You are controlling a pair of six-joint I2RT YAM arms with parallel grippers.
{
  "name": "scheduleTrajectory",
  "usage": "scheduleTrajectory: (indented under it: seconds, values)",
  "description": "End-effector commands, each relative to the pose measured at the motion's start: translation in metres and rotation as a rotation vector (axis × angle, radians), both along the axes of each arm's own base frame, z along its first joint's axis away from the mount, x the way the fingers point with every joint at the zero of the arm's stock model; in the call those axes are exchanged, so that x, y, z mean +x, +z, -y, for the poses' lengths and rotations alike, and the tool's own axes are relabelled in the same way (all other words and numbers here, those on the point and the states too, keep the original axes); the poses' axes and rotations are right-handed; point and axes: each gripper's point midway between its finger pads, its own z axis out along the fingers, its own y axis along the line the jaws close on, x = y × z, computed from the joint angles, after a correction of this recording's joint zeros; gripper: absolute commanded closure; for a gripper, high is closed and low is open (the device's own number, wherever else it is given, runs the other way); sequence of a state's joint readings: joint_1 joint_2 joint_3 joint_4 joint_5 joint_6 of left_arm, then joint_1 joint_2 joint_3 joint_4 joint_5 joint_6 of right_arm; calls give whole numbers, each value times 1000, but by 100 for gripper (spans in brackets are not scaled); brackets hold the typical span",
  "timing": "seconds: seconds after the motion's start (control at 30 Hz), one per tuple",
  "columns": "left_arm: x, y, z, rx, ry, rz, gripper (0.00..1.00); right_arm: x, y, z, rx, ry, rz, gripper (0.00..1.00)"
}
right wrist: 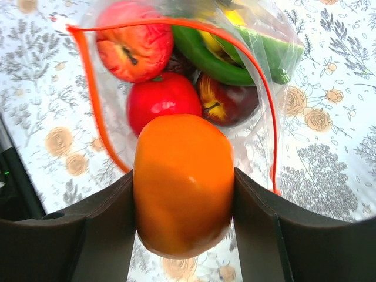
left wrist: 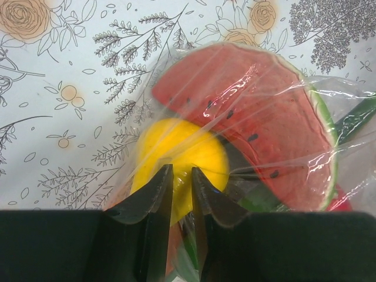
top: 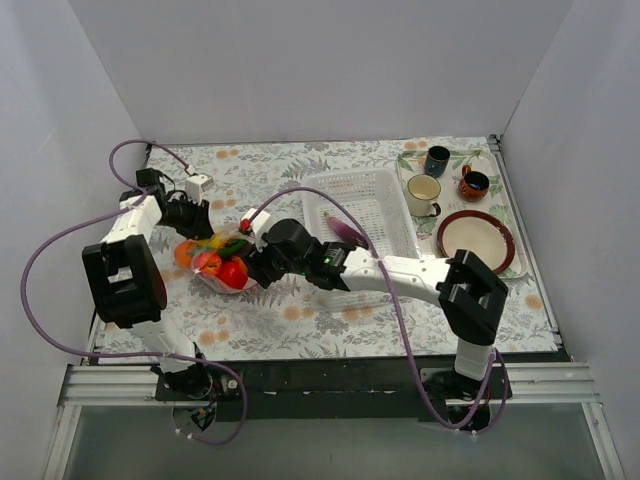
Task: Open the zip-top bag and remove the fake food
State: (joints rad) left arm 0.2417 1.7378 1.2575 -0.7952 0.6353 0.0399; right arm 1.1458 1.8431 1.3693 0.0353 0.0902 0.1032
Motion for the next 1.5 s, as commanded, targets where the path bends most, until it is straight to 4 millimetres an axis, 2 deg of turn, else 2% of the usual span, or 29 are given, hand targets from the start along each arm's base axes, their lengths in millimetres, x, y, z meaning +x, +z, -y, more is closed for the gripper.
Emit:
scheduleTrajectory:
  seconds: [0.0,0.07,0.13,0.17,0.23,0.43,0.6,0.7,0.77,0.8,0.83,0.93,0.97,1.0,1.07,1.1,1.13,1.17,1.2,1.23,1.37,1.47]
  values:
    - [-43,-44,-19,119,98,-241,82,-15,35,17,34,7,-8,99]
    - [-46,-47,-19,121,104,-261,82,-16,50,24,48,-1,3,99]
    - [-47,-47,-18,109,122,-273,83,-17,54,35,33,-17,7,99]
    - [-47,-47,-16,103,124,-275,83,-18,65,40,50,-23,20,99]
    - [-51,-48,-11,79,126,-286,83,-17,69,51,43,-50,33,99]
    - [-62,-52,-12,99,118,-267,84,-15,102,82,75,-101,99,99]
    - [-71,-64,-12,112,104,-279,84,-6,112,97,76,-140,137,99]
    - [-73,-67,-10,98,93,-286,84,10,108,114,28,-235,165,99]
    - [-74,-66,-7,86,85,-287,84,35,105,139,2,-377,178,99]
    - [-73,-65,-5,72,82,-281,85,45,98,153,-28,-433,162,99]
    - [-72,-62,-3,66,80,-274,85,67,92,177,-45,-535,147,99]
    - [-73,-58,0,43,76,-268,85,93,74,219,-68,-693,99,99]
    - [-73,-57,2,40,73,-264,85,98,71,225,-78,-714,101,99]
    - [-75,-57,2,37,75,-265,86,101,68,230,-95,-728,105,95]
    - [-79,-57,5,30,79,-259,87,108,58,231,-142,-739,101,79]
    - [-80,-57,5,28,85,-256,89,111,55,228,-162,-727,102,59]
    - [-84,-58,7,16,87,-263,90,112,40,228,-216,-727,81,44]
    - [-85,-56,8,13,86,-257,92,117,47,224,-213,-736,87,32]
    - [-86,-56,9,10,86,-258,95,119,45,224,-227,-739,85,10]
    - [-88,-55,10,6,86,-261,98,121,42,221,-242,-741,84,3]
    - [-92,-55,12,-1,78,-262,99,124,58,200,-207,-700,116,1]
    - [-92,-57,11,-1,80,-263,99,112,65,177,-219,-644,171,2]
